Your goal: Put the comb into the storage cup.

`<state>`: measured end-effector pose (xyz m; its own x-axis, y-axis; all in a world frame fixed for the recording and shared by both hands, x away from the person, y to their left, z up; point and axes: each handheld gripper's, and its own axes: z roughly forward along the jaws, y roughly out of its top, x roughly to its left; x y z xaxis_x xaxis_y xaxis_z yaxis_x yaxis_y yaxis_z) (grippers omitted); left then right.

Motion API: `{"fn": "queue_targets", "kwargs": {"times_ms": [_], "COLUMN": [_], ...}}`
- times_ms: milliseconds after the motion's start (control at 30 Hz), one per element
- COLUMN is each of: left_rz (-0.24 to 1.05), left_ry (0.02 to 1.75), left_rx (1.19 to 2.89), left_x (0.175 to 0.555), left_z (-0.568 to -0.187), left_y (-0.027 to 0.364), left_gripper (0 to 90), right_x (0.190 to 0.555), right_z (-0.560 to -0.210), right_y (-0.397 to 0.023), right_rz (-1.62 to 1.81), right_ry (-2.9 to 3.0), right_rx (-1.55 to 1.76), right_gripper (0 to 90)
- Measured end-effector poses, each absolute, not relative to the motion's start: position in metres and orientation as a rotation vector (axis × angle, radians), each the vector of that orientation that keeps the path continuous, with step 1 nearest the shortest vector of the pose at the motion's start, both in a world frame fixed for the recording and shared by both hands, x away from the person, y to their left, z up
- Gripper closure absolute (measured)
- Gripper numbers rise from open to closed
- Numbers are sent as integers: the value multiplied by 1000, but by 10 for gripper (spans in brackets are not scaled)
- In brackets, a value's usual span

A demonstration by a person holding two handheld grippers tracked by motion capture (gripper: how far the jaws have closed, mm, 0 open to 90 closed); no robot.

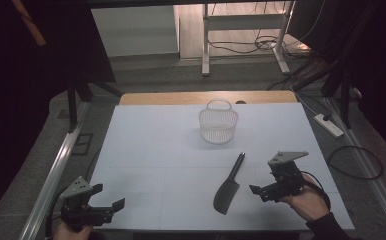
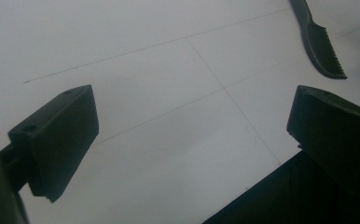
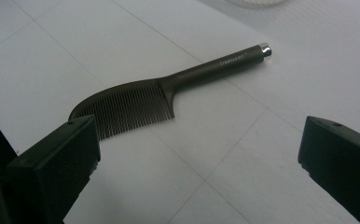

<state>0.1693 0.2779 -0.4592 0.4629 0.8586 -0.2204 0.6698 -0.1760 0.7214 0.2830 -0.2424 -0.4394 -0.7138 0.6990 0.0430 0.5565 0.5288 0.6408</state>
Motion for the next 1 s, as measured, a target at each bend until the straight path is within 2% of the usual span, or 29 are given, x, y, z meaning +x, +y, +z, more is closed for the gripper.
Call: {"fn": "queue_targets", "kwargs": {"times_ms": [1000], "left_rz": [290], "left_ry": [1281], "left_rx": [1913], "left_x": [170], "left_z": [-459], "left_y": [279], "left_gripper": [35], "right_x": [308], "right_z": [-445], "right_y": [-214], "right_rz": [924], "right_ry": [2617], "right_rx": [972], "right_gripper": [0]}}
